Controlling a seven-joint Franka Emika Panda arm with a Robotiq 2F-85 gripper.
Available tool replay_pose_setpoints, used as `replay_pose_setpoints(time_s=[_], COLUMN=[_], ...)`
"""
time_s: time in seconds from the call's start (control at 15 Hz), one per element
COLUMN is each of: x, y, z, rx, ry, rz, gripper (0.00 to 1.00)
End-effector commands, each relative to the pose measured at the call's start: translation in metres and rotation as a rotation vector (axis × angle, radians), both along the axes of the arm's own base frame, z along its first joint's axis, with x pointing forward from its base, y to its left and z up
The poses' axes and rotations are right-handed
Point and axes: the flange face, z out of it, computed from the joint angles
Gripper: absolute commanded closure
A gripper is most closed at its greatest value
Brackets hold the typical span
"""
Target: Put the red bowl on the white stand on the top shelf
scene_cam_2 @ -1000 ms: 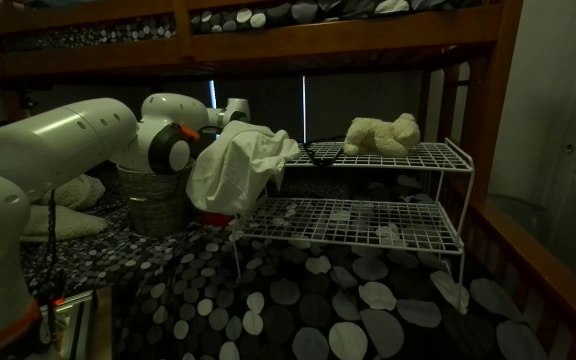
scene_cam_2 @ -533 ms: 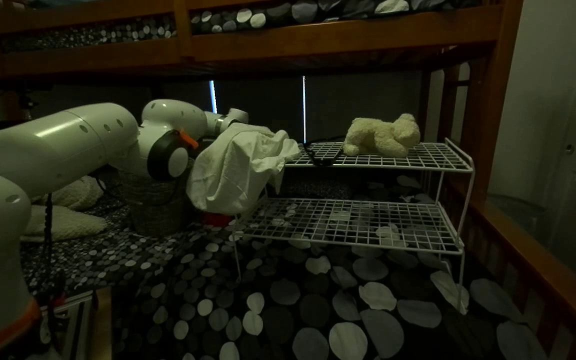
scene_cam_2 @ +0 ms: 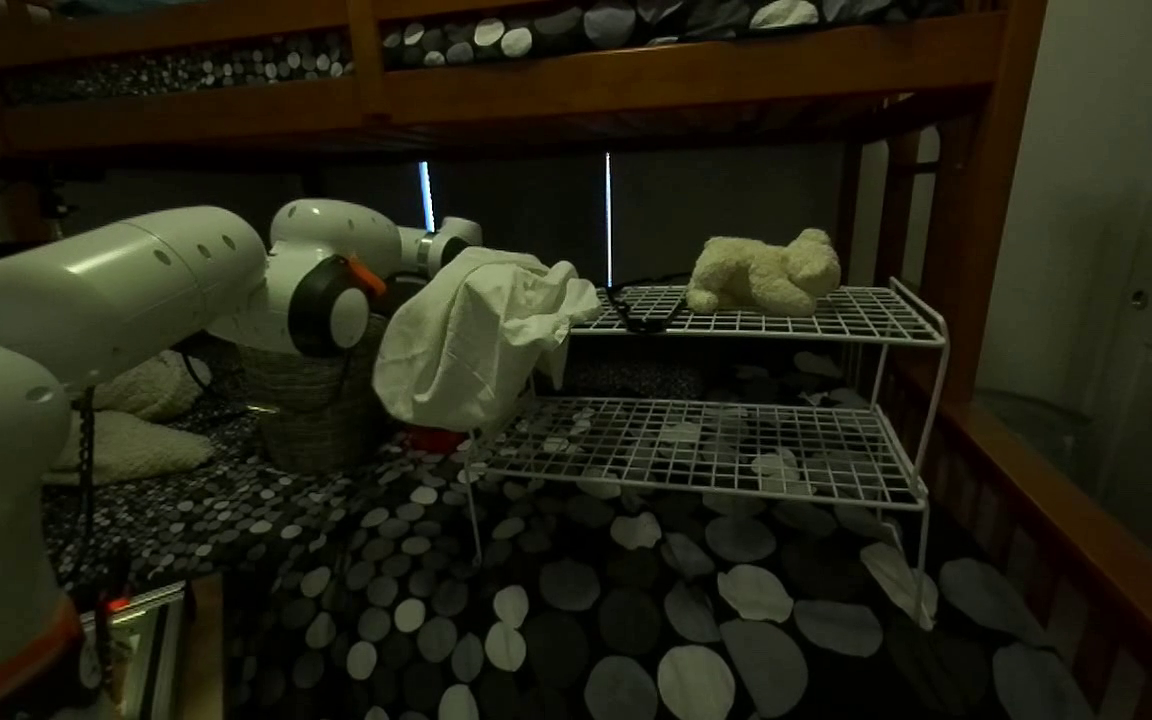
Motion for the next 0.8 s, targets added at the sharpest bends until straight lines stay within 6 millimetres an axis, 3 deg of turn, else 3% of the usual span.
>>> replay_pose_setpoints(time_s=[0.0, 0.13, 0.4, 0.73], x=[0.001, 0.006, 0.016, 0.012], y=[-0.001, -0.007, -0.016, -0.017], z=[0.002, -0.005, -0.042, -0.077], rx=[-0.003, -0.083, -0.12, -0.171], ry=[-0.003, -0.056, -0.094, -0.109], rz=[-0.017, -0.167, -0.372, -0.641], gripper=[0.0, 0.0, 0.0, 0.0])
